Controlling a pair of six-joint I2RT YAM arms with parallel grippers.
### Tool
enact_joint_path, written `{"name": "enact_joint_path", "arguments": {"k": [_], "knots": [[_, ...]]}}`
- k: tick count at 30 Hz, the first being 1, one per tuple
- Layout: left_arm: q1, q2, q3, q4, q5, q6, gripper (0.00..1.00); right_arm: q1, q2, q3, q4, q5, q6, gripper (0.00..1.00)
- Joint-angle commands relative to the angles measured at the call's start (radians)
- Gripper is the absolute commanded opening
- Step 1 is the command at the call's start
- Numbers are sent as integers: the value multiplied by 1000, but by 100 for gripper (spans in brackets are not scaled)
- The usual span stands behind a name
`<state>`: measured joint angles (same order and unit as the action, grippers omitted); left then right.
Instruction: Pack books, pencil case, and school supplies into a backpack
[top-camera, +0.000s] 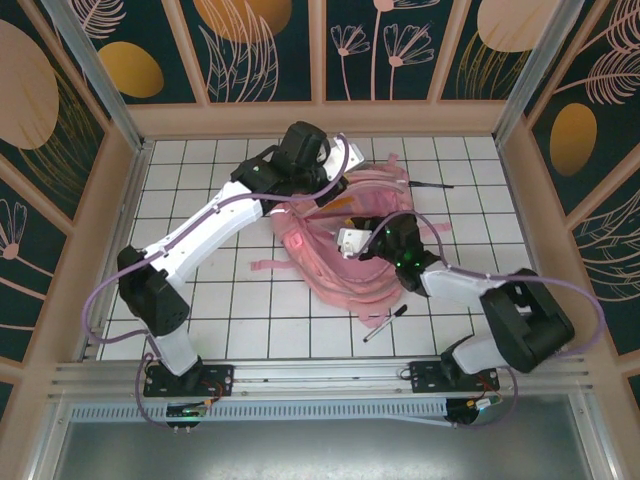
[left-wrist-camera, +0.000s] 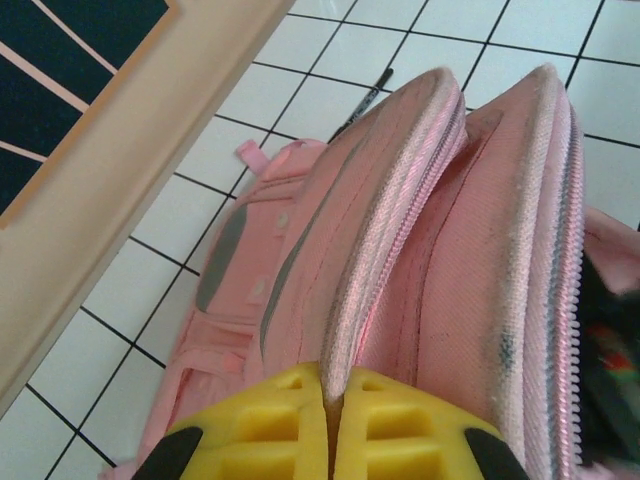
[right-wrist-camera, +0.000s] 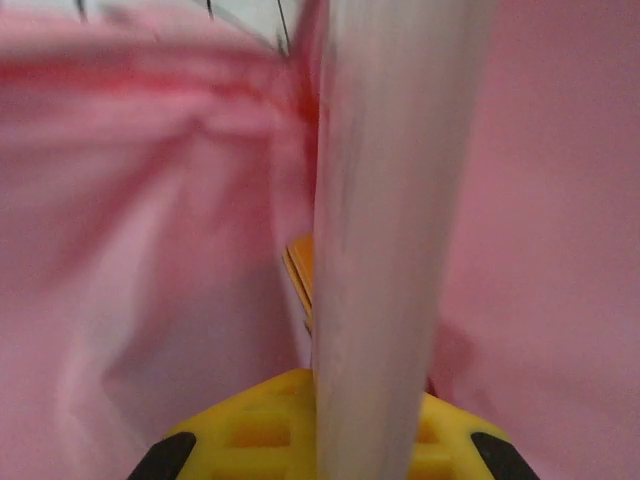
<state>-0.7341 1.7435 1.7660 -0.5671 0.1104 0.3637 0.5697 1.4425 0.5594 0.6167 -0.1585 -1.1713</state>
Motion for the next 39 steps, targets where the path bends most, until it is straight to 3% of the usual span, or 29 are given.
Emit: {"name": "enact_joint_path", "arguments": {"k": [1, 4, 6, 9, 14, 15, 16, 20, 22, 24, 26, 28, 30, 33, 34, 36, 39], "knots": [[-1, -114, -11, 151, 35, 15, 0, -10, 60, 41, 155, 151, -76, 19], [0, -116, -18, 151, 49, -1, 0, -2, 135, 44, 174, 165, -95, 45], [0, -119, -31, 164, 61, -2, 0, 7, 153, 62, 165, 170, -49, 49], [-1, -119, -49, 185, 59, -3, 0, 19, 91, 116, -3, 130, 123, 50], [-1, -114, -52, 192, 54, -23, 0, -8, -103, 177, -418, -212, 408, 51], [0, -113, -55, 194, 55, -22, 0, -10, -132, 175, -508, -267, 404, 87], [0, -109, -57, 194, 58, -20, 0, -6, -158, 165, -552, -254, 436, 99], [-1, -97, -52, 194, 64, -35, 0, -16, -273, 123, -625, -231, 624, 99], [1, -95, -47, 196, 74, -46, 0, -17, -321, 113, -567, -214, 873, 98], [0, -93, -49, 201, 84, -46, 0, -17, -335, 128, -504, -180, 1271, 82], [0, -89, -41, 199, 84, -50, 0, -87, -332, 109, -408, -261, 1750, 55], [0, -80, -22, 185, 82, -63, 0, -76, -336, 33, -331, -234, 2184, 43], [0, -69, 1, 168, 76, -76, 0, 1, -367, -29, -309, -103, 2442, 31], [-1, -53, 15, 158, 92, -83, 0, 120, -408, -42, -396, 139, 2703, 30], [-1, -49, 14, 159, 99, -86, 0, 143, -402, -16, -426, 190, 2745, 34], [1, -45, 12, 160, 108, -100, 0, 159, -359, 66, -535, 241, 2827, 47], [-1, -47, 2, 173, 122, -118, 0, 162, -287, 107, -594, 266, 2955, 43]]}}
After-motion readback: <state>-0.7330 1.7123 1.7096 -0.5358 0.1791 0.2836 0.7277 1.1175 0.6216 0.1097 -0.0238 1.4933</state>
